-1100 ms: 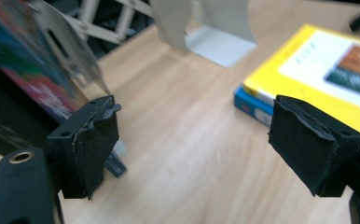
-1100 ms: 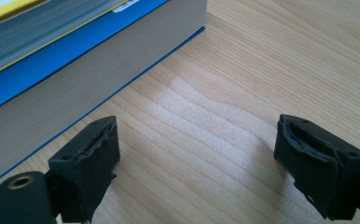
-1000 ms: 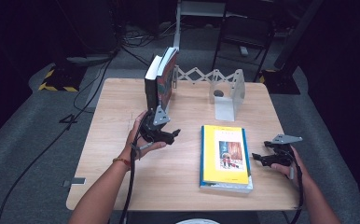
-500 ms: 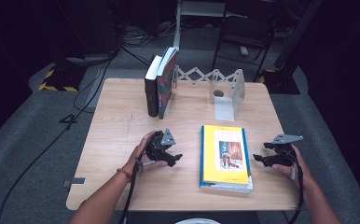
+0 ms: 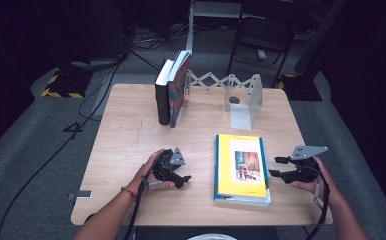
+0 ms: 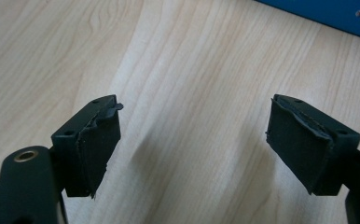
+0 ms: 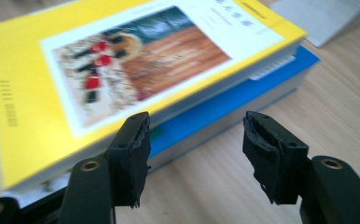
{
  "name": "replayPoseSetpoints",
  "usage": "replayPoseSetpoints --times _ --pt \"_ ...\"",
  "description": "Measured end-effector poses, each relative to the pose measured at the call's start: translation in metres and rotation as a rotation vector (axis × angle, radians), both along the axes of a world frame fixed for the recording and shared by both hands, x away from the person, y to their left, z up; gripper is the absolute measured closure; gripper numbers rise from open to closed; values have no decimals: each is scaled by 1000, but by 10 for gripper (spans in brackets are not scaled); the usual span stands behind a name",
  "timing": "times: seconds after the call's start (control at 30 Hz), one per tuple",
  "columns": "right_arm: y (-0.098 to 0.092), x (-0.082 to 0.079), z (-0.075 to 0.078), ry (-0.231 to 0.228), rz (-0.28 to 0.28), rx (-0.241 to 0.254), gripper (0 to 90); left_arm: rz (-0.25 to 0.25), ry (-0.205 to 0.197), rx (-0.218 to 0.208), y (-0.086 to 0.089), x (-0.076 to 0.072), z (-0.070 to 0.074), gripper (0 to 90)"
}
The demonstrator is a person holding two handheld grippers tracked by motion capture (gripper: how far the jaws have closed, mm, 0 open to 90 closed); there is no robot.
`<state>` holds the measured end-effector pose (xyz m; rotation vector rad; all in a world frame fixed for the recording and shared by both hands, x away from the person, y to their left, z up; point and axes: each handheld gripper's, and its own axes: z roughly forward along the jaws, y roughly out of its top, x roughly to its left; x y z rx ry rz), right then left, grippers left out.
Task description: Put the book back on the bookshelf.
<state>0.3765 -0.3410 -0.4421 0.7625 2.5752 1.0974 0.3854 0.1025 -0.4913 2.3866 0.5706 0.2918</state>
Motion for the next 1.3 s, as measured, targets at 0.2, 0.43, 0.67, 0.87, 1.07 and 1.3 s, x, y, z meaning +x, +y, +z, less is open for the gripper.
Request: replayPoseSetpoints --times 0.2,0.43,0.67,0.87,1.07,1.3 --pt "16 -21 2 22 85 -45 436 20 23 -5 5 -2 -5 171" --pt "23 -37 3 52 125 -84 440 33 56 -56 9 1 -10 156" --pt "21 -46 0 93 146 -112 453 22 44 -82 9 2 -13 148" --pt "26 -53 -1 130 171 -136 464 19 43 -87 9 2 -13 148" --pt "31 -55 -4 159 182 -159 467 17 45 -87 8 2 -13 148" --pt "35 -46 -5 175 154 -120 413 20 46 -87 6 3 -13 147"
